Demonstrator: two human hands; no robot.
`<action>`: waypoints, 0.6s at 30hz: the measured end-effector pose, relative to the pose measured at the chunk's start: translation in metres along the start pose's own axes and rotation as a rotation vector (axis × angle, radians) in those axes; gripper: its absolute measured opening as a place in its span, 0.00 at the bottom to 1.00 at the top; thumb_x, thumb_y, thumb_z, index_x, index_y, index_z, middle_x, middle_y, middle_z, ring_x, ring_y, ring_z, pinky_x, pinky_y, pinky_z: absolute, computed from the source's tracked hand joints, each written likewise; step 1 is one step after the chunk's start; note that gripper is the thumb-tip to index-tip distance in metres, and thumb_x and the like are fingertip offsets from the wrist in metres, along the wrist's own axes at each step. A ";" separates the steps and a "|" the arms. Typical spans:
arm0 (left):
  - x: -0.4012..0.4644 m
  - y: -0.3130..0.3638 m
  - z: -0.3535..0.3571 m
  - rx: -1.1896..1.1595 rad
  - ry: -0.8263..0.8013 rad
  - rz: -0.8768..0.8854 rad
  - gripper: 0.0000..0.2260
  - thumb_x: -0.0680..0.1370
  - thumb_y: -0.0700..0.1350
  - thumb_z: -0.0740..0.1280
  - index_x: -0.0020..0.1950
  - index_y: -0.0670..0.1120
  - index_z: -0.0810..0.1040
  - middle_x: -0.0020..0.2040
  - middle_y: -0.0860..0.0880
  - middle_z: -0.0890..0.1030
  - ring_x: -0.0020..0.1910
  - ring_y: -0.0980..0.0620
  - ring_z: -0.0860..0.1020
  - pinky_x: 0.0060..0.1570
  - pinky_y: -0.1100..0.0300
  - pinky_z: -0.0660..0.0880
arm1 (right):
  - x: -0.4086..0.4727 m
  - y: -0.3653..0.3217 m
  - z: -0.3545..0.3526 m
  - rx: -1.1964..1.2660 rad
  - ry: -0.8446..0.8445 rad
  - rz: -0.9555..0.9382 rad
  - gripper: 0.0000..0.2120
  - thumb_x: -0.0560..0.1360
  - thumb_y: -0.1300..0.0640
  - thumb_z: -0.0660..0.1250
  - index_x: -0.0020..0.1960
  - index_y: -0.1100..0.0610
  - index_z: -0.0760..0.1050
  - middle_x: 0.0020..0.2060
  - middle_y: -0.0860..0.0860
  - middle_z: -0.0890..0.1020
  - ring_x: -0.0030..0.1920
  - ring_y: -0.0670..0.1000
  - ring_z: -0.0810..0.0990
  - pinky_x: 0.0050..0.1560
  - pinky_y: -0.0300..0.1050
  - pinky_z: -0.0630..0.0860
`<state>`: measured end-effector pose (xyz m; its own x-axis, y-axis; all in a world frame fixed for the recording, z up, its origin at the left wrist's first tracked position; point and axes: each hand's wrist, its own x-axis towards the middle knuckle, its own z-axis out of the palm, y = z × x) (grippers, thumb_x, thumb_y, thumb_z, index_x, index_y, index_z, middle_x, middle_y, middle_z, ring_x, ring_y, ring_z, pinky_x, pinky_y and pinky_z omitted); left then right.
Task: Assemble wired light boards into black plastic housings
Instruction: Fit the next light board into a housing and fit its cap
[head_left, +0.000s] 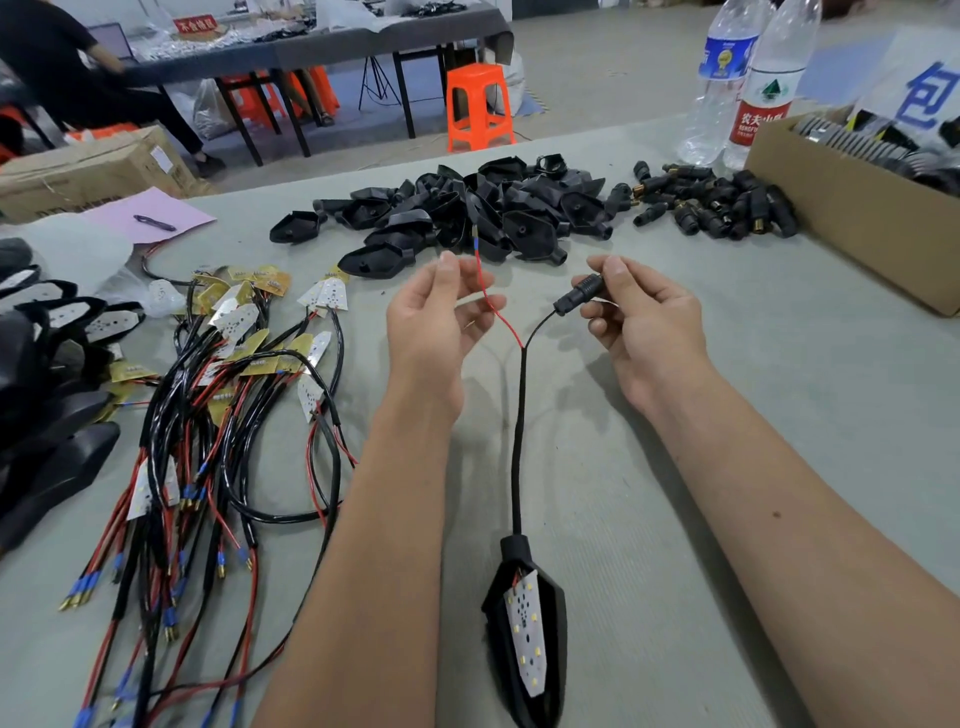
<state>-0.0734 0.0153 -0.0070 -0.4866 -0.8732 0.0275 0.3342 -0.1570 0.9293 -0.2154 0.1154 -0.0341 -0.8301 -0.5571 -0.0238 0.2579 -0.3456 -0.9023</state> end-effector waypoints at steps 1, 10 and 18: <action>0.000 0.002 -0.002 -0.020 -0.038 0.015 0.13 0.87 0.47 0.60 0.50 0.45 0.81 0.43 0.47 0.83 0.39 0.49 0.82 0.43 0.60 0.77 | 0.001 0.000 -0.001 0.011 0.010 0.006 0.08 0.82 0.59 0.68 0.52 0.60 0.85 0.45 0.59 0.86 0.32 0.48 0.78 0.33 0.38 0.75; -0.002 -0.003 0.000 0.114 -0.218 0.128 0.08 0.84 0.42 0.64 0.52 0.45 0.83 0.41 0.50 0.83 0.39 0.54 0.74 0.43 0.61 0.70 | 0.004 0.001 -0.002 0.067 0.052 0.015 0.08 0.82 0.60 0.68 0.50 0.60 0.85 0.40 0.57 0.85 0.31 0.47 0.79 0.33 0.36 0.77; 0.002 -0.022 0.001 0.641 -0.196 0.273 0.06 0.79 0.41 0.72 0.42 0.45 0.83 0.34 0.50 0.80 0.34 0.53 0.75 0.38 0.54 0.74 | 0.002 -0.001 -0.001 0.091 0.035 0.035 0.08 0.83 0.60 0.67 0.51 0.61 0.85 0.44 0.60 0.84 0.33 0.48 0.78 0.34 0.35 0.77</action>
<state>-0.0821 0.0177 -0.0275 -0.6094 -0.7343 0.2992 -0.0452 0.4090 0.9114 -0.2179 0.1160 -0.0334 -0.8362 -0.5437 -0.0712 0.3294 -0.3943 -0.8579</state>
